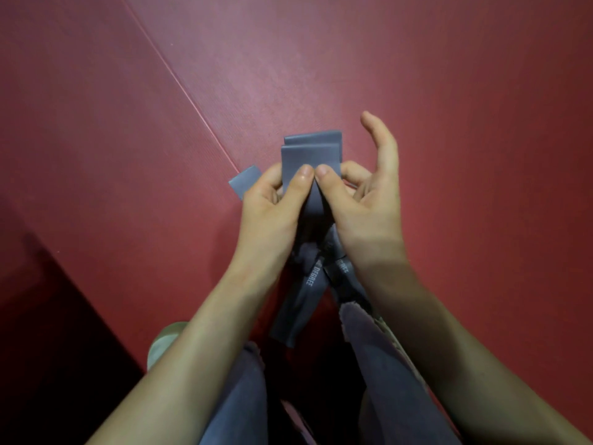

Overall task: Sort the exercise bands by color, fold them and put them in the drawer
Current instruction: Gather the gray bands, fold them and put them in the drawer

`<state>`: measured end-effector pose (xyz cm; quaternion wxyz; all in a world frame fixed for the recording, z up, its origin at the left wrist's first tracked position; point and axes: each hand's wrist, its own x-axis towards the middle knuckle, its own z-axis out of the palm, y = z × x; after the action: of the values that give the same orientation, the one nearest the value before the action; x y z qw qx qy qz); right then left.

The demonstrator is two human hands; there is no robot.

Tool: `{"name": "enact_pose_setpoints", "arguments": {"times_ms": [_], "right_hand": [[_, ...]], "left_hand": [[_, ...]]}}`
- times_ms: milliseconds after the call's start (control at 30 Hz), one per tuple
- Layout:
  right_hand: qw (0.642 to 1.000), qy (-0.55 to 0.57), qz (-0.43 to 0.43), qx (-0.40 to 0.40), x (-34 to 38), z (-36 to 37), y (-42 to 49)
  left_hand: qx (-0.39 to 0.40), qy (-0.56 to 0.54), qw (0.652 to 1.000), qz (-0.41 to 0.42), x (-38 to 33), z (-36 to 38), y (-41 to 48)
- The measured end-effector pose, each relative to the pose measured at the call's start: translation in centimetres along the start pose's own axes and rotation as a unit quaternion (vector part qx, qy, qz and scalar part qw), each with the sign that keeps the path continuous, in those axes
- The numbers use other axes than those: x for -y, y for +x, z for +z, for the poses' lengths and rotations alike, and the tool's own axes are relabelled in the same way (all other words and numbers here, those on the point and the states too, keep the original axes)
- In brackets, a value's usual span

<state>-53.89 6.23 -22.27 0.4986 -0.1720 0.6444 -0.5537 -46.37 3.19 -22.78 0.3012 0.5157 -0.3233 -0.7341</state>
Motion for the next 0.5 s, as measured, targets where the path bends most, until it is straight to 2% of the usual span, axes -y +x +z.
{"name": "enact_pose_setpoints", "arguments": {"times_ms": [100, 300, 500], "right_hand": [[0.999, 0.032, 0.020, 0.014, -0.1, -0.1, -0.3], [0.998, -0.004, -0.057, 0.022, -0.2, -0.4, -1.0], [0.995, -0.015, -0.095, 0.001, -0.4, -0.2, -1.2]], "left_hand": [[-0.014, 0.010, 1.000, 0.019, -0.2, -0.1, 0.0], [0.002, 0.025, 0.999, 0.032, -0.8, 0.2, -0.7], [-0.042, 0.084, 0.989, 0.112, -1.7, -0.1, 0.0]]}}
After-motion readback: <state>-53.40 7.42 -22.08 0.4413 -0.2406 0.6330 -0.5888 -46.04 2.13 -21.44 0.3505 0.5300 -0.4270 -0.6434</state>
